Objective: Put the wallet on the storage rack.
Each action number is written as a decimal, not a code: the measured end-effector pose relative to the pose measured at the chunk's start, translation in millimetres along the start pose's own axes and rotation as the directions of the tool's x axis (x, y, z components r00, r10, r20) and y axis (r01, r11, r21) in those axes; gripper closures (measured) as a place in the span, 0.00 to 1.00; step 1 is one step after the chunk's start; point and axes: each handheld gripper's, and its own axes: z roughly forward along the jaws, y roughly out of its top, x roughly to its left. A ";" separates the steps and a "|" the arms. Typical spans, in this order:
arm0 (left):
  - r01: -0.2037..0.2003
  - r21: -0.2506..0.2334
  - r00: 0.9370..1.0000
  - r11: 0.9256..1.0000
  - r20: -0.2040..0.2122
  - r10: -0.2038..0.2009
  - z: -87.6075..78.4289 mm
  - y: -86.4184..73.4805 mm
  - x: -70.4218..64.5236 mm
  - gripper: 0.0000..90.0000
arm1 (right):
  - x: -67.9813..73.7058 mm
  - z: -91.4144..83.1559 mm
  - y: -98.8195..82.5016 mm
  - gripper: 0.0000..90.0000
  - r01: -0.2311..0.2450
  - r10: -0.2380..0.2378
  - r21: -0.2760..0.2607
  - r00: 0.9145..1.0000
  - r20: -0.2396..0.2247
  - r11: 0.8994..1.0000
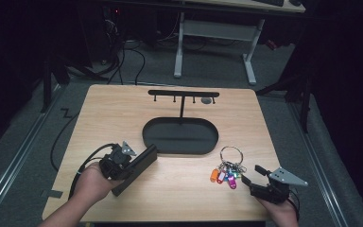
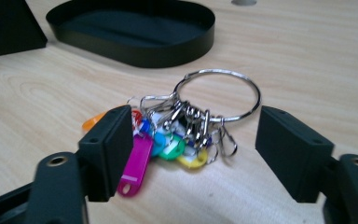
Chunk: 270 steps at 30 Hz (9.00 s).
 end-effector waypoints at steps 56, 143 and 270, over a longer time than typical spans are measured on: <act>-0.246 -0.175 0.968 0.953 -0.097 0.232 -18.9 89.4 -5.9 0.83 | -5.3 -23.0 -13.8 0.50 -0.030 0.030 0.013 0.999 -0.011 0.999; -0.660 -0.053 0.738 0.750 -0.234 0.633 101.5 158.9 2.1 0.81 | -8.3 -37.1 -24.0 0.52 -0.047 0.047 0.012 0.999 0.021 0.999; 0.249 -0.529 0.967 0.812 0.084 -0.241 17.4 -80.6 0.6 0.37 | 6.5 30.7 62.0 0.43 0.101 -0.115 0.375 0.993 0.016 0.922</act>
